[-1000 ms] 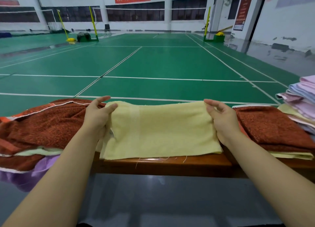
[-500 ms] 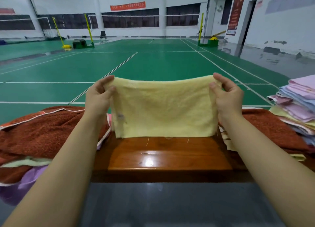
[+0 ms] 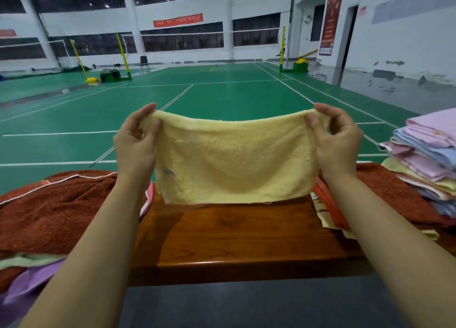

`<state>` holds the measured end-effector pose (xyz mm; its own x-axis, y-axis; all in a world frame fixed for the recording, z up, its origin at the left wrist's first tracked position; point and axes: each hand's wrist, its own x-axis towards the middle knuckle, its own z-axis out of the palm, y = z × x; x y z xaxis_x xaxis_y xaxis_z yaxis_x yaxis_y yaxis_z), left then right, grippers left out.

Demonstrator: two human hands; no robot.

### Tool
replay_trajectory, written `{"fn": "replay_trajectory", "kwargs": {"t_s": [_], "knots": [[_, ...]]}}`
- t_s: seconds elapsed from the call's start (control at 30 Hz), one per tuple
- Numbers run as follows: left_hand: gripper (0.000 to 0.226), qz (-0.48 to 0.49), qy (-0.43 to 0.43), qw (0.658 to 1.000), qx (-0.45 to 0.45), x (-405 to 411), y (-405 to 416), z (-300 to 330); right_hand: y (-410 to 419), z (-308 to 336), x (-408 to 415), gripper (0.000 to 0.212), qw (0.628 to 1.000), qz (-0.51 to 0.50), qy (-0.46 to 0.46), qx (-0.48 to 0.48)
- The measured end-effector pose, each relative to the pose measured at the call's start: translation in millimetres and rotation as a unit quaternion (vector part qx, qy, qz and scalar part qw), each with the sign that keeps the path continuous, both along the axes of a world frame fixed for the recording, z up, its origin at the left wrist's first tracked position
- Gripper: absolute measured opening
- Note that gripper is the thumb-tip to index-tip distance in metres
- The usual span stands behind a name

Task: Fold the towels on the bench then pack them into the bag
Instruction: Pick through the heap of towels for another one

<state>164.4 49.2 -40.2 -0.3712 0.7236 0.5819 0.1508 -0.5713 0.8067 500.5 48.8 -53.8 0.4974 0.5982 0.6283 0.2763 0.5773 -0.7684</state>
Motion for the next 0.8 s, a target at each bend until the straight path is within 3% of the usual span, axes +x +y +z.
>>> {"fn": "replay_trajectory", "kwargs": {"t_s": [0.1,0.23,0.33,0.4,0.5,0.57,0.7,0.8], "knots": [[0.026,0.038,-0.008,0.998,0.040,3.2,-8.5,12.3,-5.4,6.3,-2.3,0.021,0.999,-0.012,-0.005,0.034],[0.027,0.101,0.086,0.990,0.055,1.2,-19.6,23.8,-15.4,19.7,-5.9,0.022,0.997,-0.039,-0.022,0.064],[0.029,0.111,0.143,0.983,-0.017,-6.2,-21.1,29.3,-19.2,31.0,-4.2,0.023,0.996,-0.030,-0.081,0.012],[0.027,0.115,0.167,0.971,-0.128,-11.6,-20.8,25.0,-16.6,33.0,-0.1,0.025,0.983,-0.005,-0.154,-0.102],[0.025,0.091,0.200,0.933,-0.285,-16.1,-19.3,-3.2,-5.7,10.4,0.8,0.038,0.917,0.037,-0.252,-0.307],[0.028,0.072,0.239,0.905,-0.344,-16.4,-16.3,-31.9,2.2,-17.1,-3.7,0.047,0.867,0.041,-0.317,-0.382],[0.050,0.095,0.320,0.848,-0.412,-20.1,-6.4,-67.6,8.7,-50.9,-11.3,0.058,0.780,-0.019,-0.449,-0.436],[0.054,0.216,0.445,0.778,-0.388,-16.5,-6.9,-64.0,6.9,-53.1,-18.2,0.055,0.771,-0.071,-0.503,-0.385]]}}
